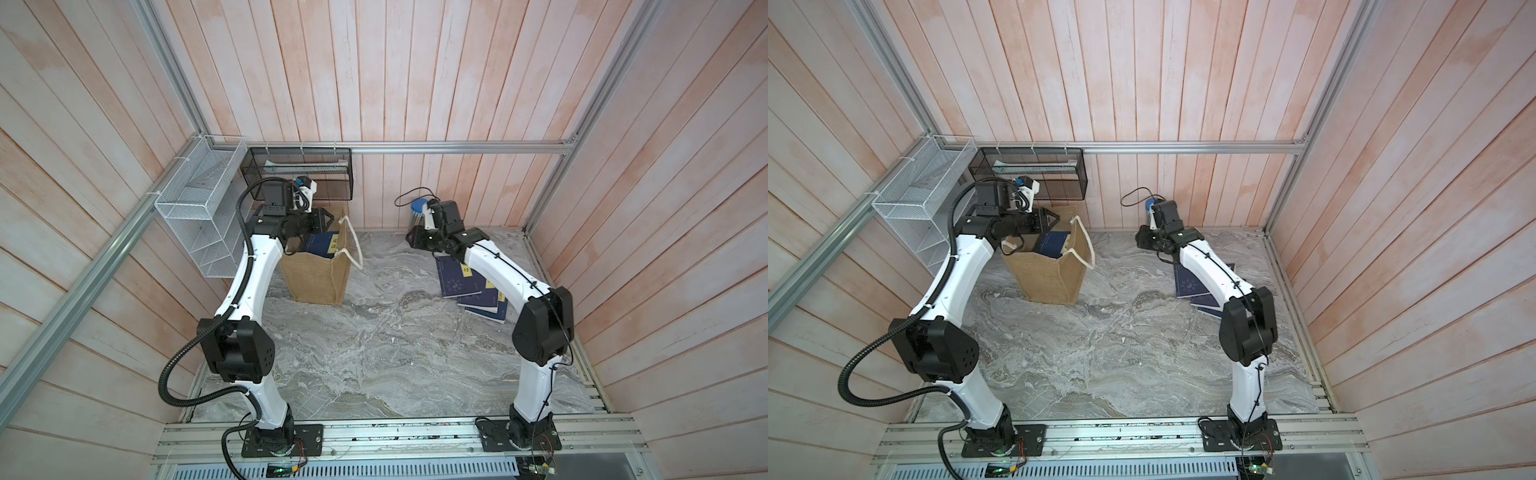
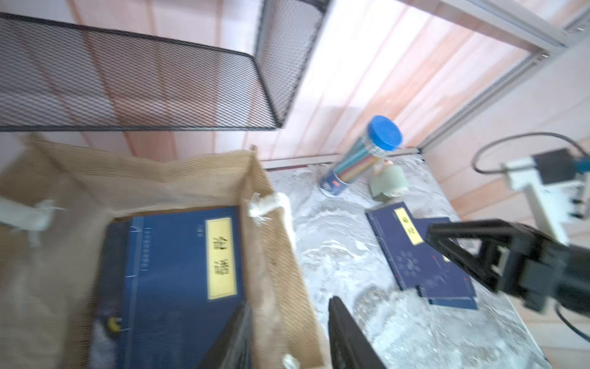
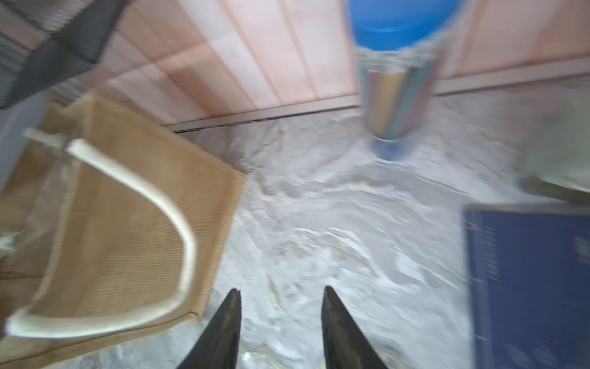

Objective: Put the books into the canvas bag
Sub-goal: Pick up the book from the book.

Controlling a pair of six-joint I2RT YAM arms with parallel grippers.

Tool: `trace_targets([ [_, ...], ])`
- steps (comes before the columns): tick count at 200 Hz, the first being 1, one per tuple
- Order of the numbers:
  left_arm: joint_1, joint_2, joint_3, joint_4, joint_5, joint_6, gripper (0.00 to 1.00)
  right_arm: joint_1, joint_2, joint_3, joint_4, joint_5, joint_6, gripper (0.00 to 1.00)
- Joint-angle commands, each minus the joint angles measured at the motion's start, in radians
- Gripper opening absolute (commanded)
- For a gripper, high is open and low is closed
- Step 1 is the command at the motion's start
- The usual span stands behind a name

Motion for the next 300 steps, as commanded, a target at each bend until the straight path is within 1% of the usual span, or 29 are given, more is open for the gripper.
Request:
trace_targets([
  [1,-0.081,-0.045,-0.113,0.143,0.002,-0.098,0.41,-0.107,-0.076,-0.189,0.053,-0.006,0.007,0.45],
  [12,-0.13,-0.063,-0.17,0.196,-0.007,-0.127,0.41,-0.165,-0.101,-0.262,0.075,-0.01,0.005,0.45],
  [22,-0.175,-0.071,-0.22,0.245,-0.027,-0.164,0.37,-0.21,-0.11,-0.309,0.081,-0.015,-0.002,0.46],
  [36,-0.23,-0.062,-0.28,0.317,-0.04,-0.209,0.33,-0.257,-0.107,-0.343,0.085,-0.026,-0.013,0.46],
  [51,-0.284,-0.025,-0.306,0.37,-0.052,-0.258,0.31,-0.292,-0.094,-0.359,0.087,-0.028,-0.024,0.46],
  [76,-0.36,0.088,-0.278,0.426,-0.058,-0.326,0.3,-0.331,-0.061,-0.359,0.092,-0.019,-0.039,0.47],
  [104,-0.427,0.251,-0.222,0.536,0.002,-0.423,0.3,-0.355,0.0,-0.325,0.065,0.041,-0.067,0.48],
  [131,-0.476,0.411,-0.139,0.606,0.049,-0.53,0.3,-0.362,0.078,-0.273,0.023,0.044,-0.089,0.48],
  [147,-0.496,0.485,-0.096,0.645,0.058,-0.587,0.31,-0.362,0.122,-0.237,-0.004,0.047,-0.101,0.49],
  [166,-0.509,0.559,-0.04,0.649,0.034,-0.635,0.39,-0.361,0.155,-0.216,-0.014,0.05,-0.108,0.49],
  [185,-0.517,0.625,0.017,0.64,0.022,-0.662,0.42,-0.362,0.174,-0.22,-0.008,0.033,-0.102,0.48],
  [210,-0.52,0.695,0.078,0.635,0.018,-0.696,0.44,-0.346,0.189,-0.24,-0.007,0.01,-0.093,0.44],
  [233,-0.52,0.732,0.114,0.627,0.009,-0.712,0.45,-0.315,0.181,-0.277,0.01,0.0,-0.09,0.39],
  [270,-0.519,0.751,0.113,0.592,-0.046,-0.72,0.48,-0.266,0.186,-0.317,0.016,-0.002,-0.082,0.33],
  [300,-0.513,0.747,0.063,0.604,-0.038,-0.747,0.49,-0.225,0.177,-0.35,0.023,-0.002,-0.077,0.29],
])
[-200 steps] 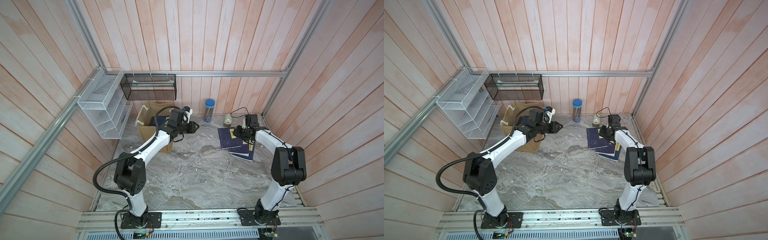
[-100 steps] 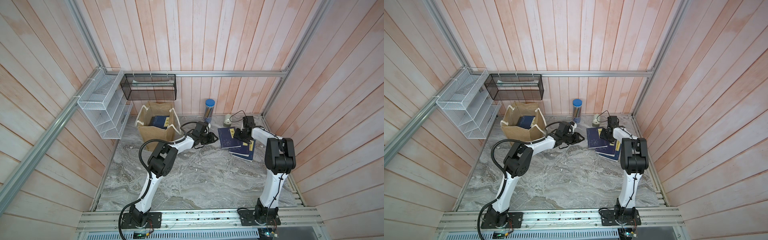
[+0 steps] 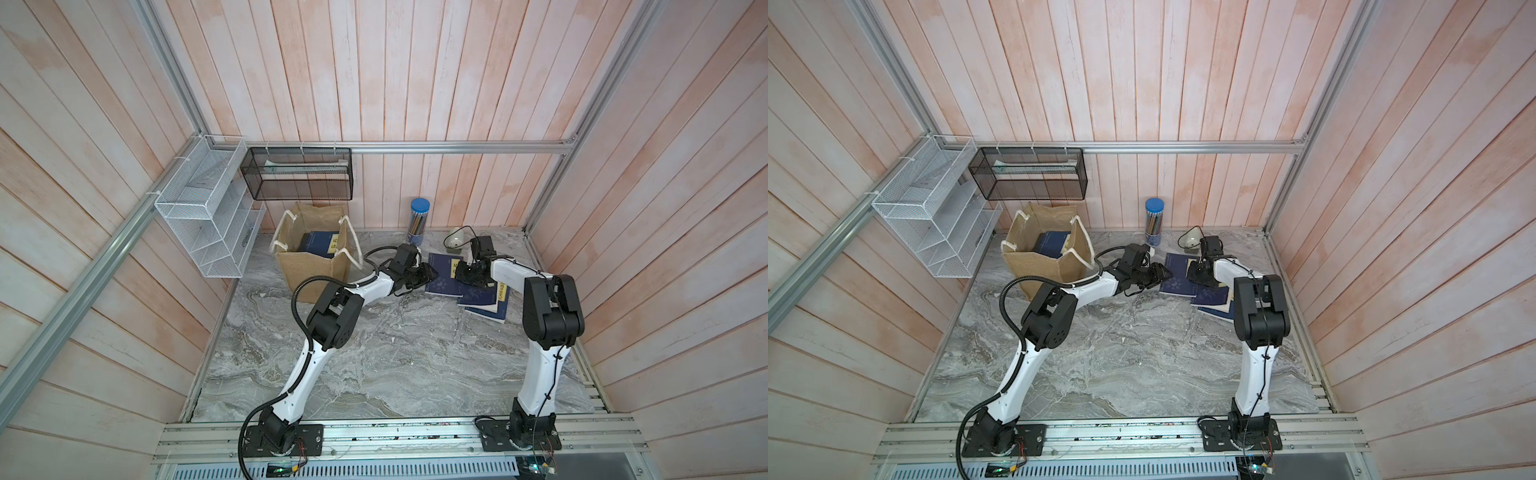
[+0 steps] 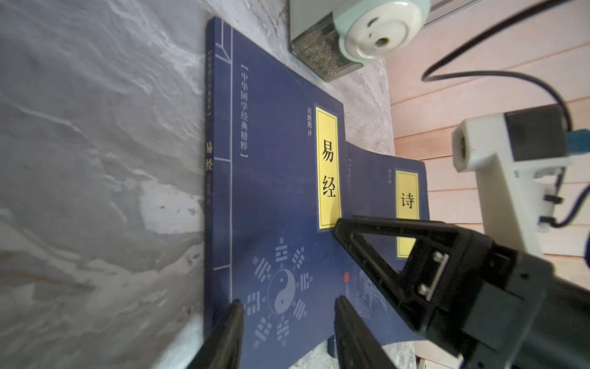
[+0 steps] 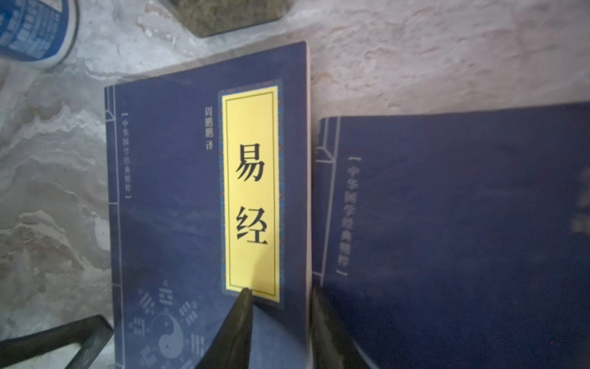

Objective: Put the books into the canvas bag
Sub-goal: Pick up the book from the book.

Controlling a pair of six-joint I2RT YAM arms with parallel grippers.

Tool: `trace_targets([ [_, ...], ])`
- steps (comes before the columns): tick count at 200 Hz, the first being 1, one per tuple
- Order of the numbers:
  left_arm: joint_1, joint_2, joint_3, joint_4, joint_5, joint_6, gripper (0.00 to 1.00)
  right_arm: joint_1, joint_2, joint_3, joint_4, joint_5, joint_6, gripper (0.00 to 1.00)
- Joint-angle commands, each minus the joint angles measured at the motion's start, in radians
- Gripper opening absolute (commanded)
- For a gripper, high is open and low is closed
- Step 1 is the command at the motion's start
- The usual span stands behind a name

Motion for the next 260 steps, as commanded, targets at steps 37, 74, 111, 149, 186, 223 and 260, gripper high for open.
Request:
trace_targets([
  [37,0.01,-0.075,-0.162,0.045,-0.004,-0.009,0.49,0.083,-0.006,-0.11,-0.05,-0.017,0.027,0.26],
  [74,0.039,-0.193,-0.28,0.045,-0.071,0.079,0.49,0.11,-0.027,-0.167,-0.026,-0.024,0.052,0.26],
  [111,0.104,-0.19,-0.253,-0.028,-0.093,0.14,0.49,0.11,-0.028,-0.181,-0.012,-0.042,0.076,0.26],
  [149,0.127,-0.162,-0.247,-0.07,-0.077,0.182,0.49,0.139,-0.044,-0.199,-0.012,-0.041,0.082,0.25],
  [186,0.12,-0.145,-0.255,-0.064,0.003,0.165,0.49,0.189,-0.043,-0.239,-0.004,-0.048,0.09,0.25],
  [223,0.111,-0.183,-0.382,0.012,0.122,0.113,0.49,0.25,-0.048,-0.293,0.039,-0.072,0.124,0.24],
  [260,0.115,-0.304,-0.569,0.096,0.198,0.105,0.47,0.302,-0.057,-0.329,0.061,-0.088,0.143,0.22],
])
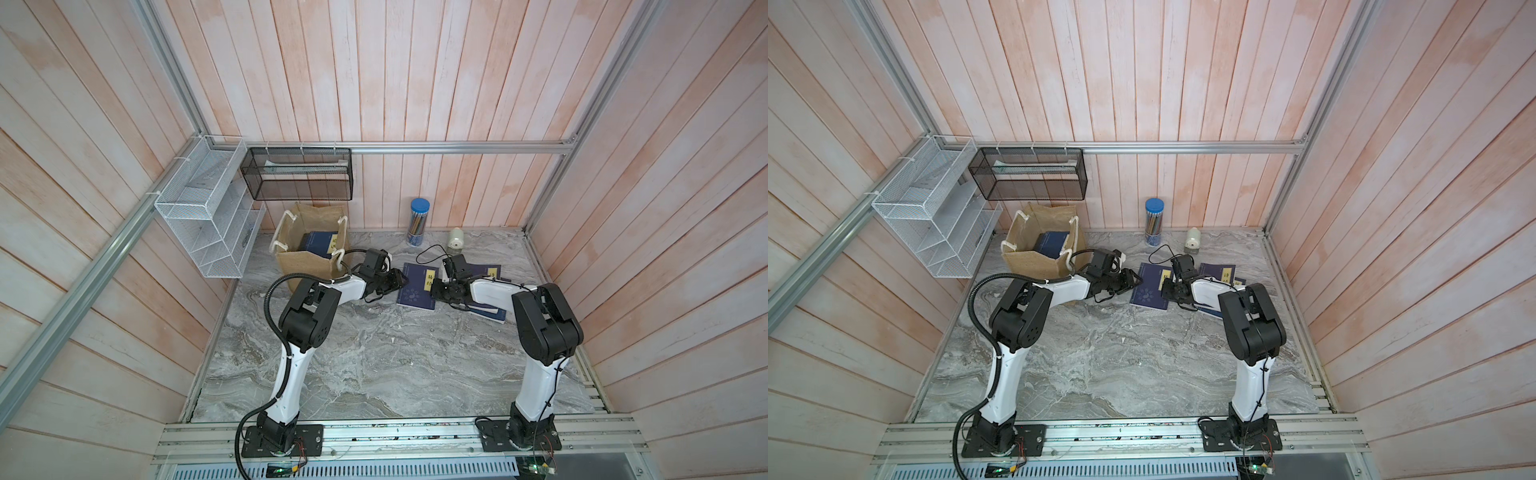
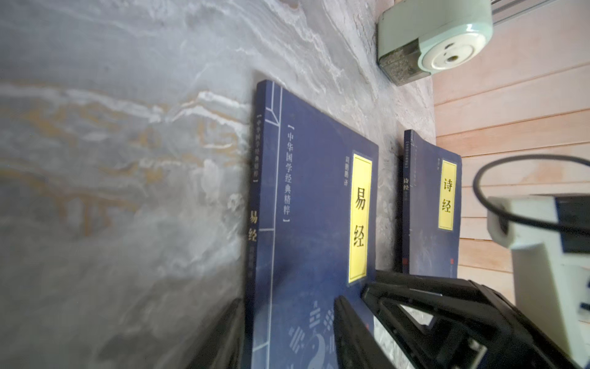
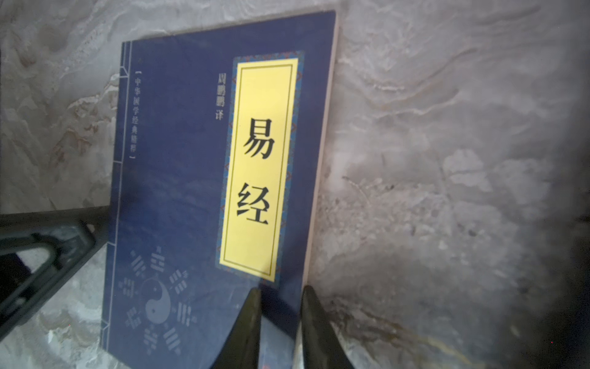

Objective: Put the books into the canvas bag
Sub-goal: Pick up the book from the book.

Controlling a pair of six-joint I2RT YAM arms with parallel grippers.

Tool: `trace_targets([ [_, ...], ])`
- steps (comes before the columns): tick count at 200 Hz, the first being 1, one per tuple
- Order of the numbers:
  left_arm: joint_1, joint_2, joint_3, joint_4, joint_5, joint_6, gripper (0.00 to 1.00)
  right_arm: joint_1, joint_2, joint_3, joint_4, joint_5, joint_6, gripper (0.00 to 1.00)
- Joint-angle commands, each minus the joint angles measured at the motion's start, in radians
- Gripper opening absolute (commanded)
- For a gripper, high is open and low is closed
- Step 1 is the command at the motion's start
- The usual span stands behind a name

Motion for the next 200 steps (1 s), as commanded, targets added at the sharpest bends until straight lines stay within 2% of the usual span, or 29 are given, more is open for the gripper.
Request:
trace_targets([
  [1,-0.027,-0.057,-0.124,0.011,0.138,-0.025,0.47,0.074,0.064,-0.071,-0.127,-0.073,0.014,0.22],
  [48,-0.012,-0.219,-0.351,0.183,0.209,-0.117,0.42,0.146,0.033,-0.097,-0.124,-0.078,0.034,0.21],
  [81,-0.007,-0.311,-0.472,0.299,0.206,-0.19,0.35,0.193,0.021,-0.133,-0.086,-0.108,0.082,0.21],
  [114,-0.001,-0.391,-0.53,0.31,0.174,-0.21,0.29,0.222,0.006,-0.164,-0.063,-0.12,0.112,0.21],
  [151,0.005,-0.467,-0.543,0.211,0.107,-0.14,0.16,0.229,-0.038,-0.176,-0.088,-0.081,0.108,0.23],
  [177,0.009,-0.523,-0.526,0.109,0.075,-0.052,0.05,0.225,-0.13,-0.182,-0.113,-0.02,0.101,0.33],
  [200,0.015,-0.584,-0.503,0.025,0.062,0.042,0.02,0.218,-0.249,-0.18,-0.127,0.036,0.089,0.39],
])
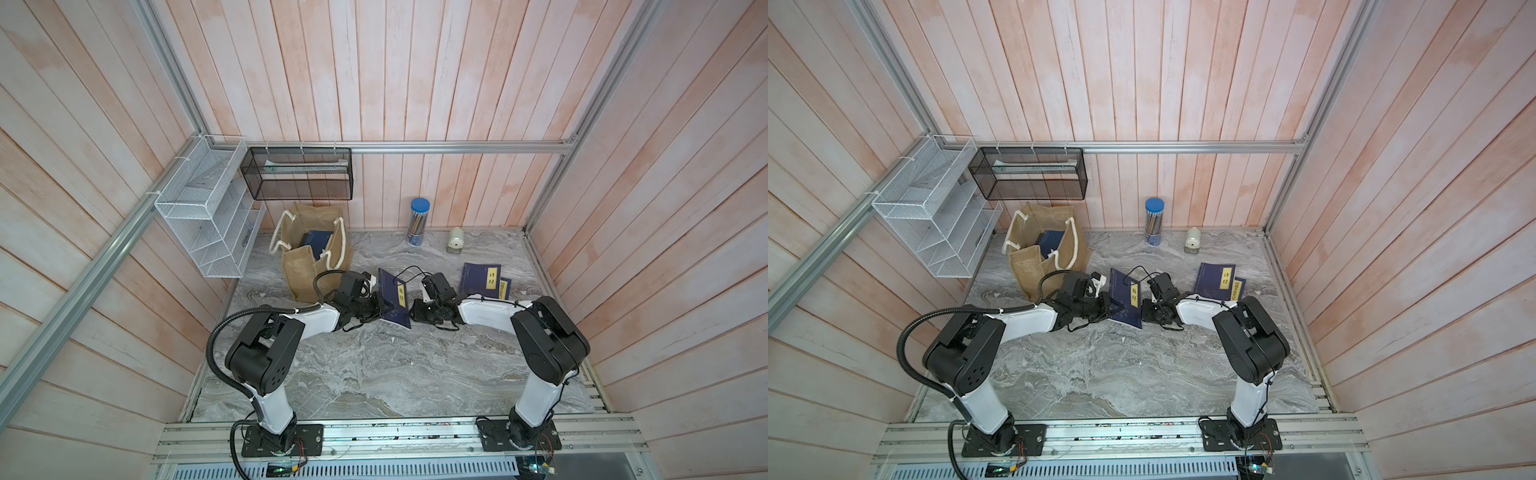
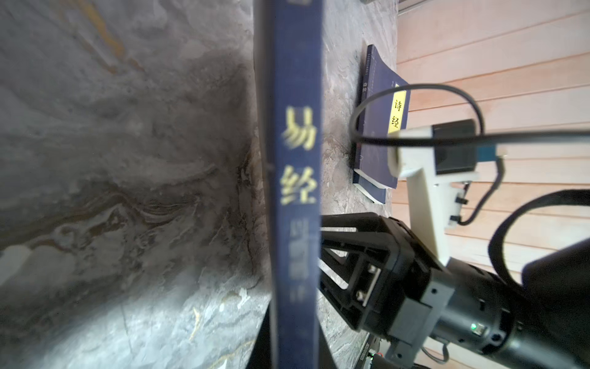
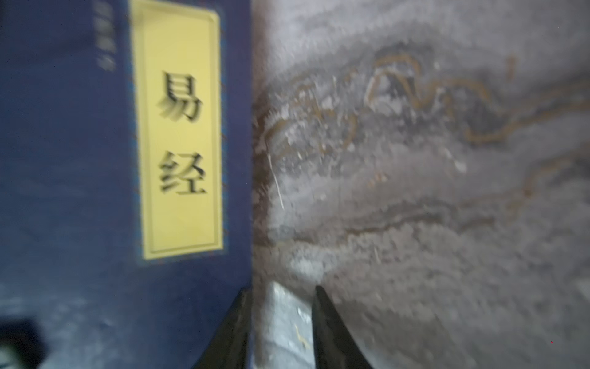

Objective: Put the books into the canvas bag
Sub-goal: Pick up the book from the book.

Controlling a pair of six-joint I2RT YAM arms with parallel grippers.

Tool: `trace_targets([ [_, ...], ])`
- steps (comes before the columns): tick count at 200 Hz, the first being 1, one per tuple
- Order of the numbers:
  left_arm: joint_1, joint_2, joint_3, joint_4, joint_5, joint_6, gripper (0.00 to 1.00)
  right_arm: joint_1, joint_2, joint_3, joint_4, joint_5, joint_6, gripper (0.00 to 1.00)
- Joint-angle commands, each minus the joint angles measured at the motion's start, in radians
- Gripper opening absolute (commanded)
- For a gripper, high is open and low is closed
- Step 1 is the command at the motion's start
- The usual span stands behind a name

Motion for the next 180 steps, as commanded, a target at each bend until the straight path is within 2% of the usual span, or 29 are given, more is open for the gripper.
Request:
trace_targets([
  [1,0.013,-0.087,0.043,-0.063,-0.025,0.132,0.02,0.003,-0.102,-0.017,-0.114,0.067,-0.015,0.39],
  [20,0.023,-0.148,0.059,-0.121,-0.026,0.214,0.02,-0.004,-0.22,-0.025,-0.096,0.095,-0.031,0.44],
  [59,0.06,-0.298,0.069,-0.162,0.011,0.334,0.01,-0.015,-0.482,-0.075,0.046,0.066,-0.075,0.48],
  [95,0.088,-0.436,0.064,-0.103,0.127,0.388,0.0,-0.026,-0.673,-0.163,0.307,-0.056,-0.065,0.6],
  [121,0.092,-0.516,0.062,-0.045,0.204,0.391,0.0,-0.027,-0.687,-0.147,0.402,-0.167,-0.043,0.65],
  [180,0.092,-0.6,0.046,0.11,0.382,0.288,0.0,-0.029,-0.6,-0.092,0.592,-0.398,0.084,0.67],
])
